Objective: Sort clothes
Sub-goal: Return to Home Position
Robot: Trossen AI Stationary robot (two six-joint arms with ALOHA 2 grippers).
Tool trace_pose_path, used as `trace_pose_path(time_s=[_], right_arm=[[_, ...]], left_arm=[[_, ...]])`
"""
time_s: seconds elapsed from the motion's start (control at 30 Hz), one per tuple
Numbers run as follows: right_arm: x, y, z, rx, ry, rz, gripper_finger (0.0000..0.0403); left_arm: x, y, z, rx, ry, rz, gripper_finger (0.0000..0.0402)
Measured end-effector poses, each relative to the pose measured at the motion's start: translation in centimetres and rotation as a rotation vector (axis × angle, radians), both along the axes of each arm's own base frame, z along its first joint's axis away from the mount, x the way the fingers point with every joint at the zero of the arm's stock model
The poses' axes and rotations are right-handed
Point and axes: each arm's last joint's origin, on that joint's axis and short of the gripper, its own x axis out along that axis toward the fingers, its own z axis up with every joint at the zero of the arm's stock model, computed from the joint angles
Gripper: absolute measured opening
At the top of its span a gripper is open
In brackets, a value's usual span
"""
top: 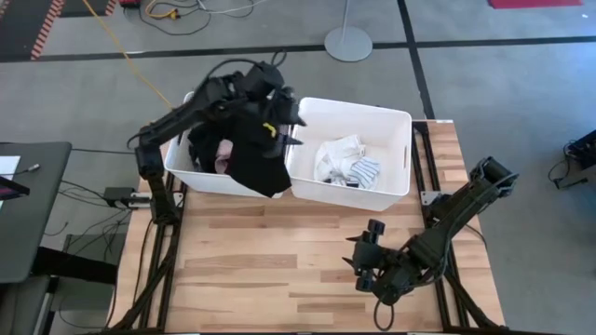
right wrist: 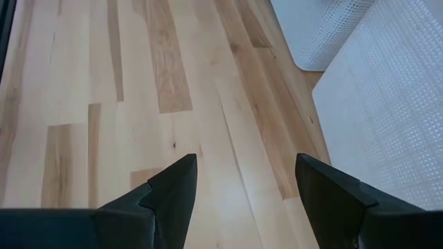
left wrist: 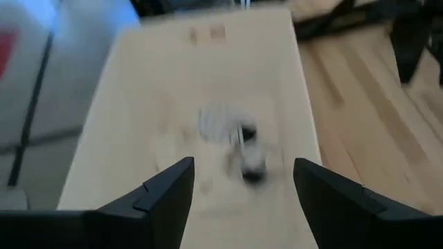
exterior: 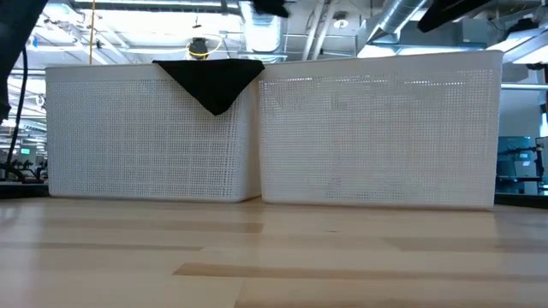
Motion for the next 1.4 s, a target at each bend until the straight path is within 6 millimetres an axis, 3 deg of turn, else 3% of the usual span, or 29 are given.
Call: trace_pose_path(time_s=[0.33, 0.5, 0.8, 1.4], right_arm=[[-0.1, 0.1, 0.0, -0.004, 0.003, 0.005, 0.0260], [-0.1, 0.1, 0.0, -0.003, 0.002, 0.007, 0.0260], [-0.5, 0.5, 0.0, -0.004, 0.004, 0.025, 0.0260], [-0.5, 0.5, 0.0, -0.003, 0.004, 0.024, 0.0260]], left_arm=[[-3.8, -0.9, -1.1, -0.056, 0.252, 0.089, 0.0242], [-3.0, -0.4, -4.4, -0.120, 0.397, 0.183, 0.0242], [-3.5, 1.1, -11.5, -0.145, 0.677, 0.275, 0.0242], [-6.0, 6.2, -20.7, -0.267, 0.674, 0.358, 0.0242]])
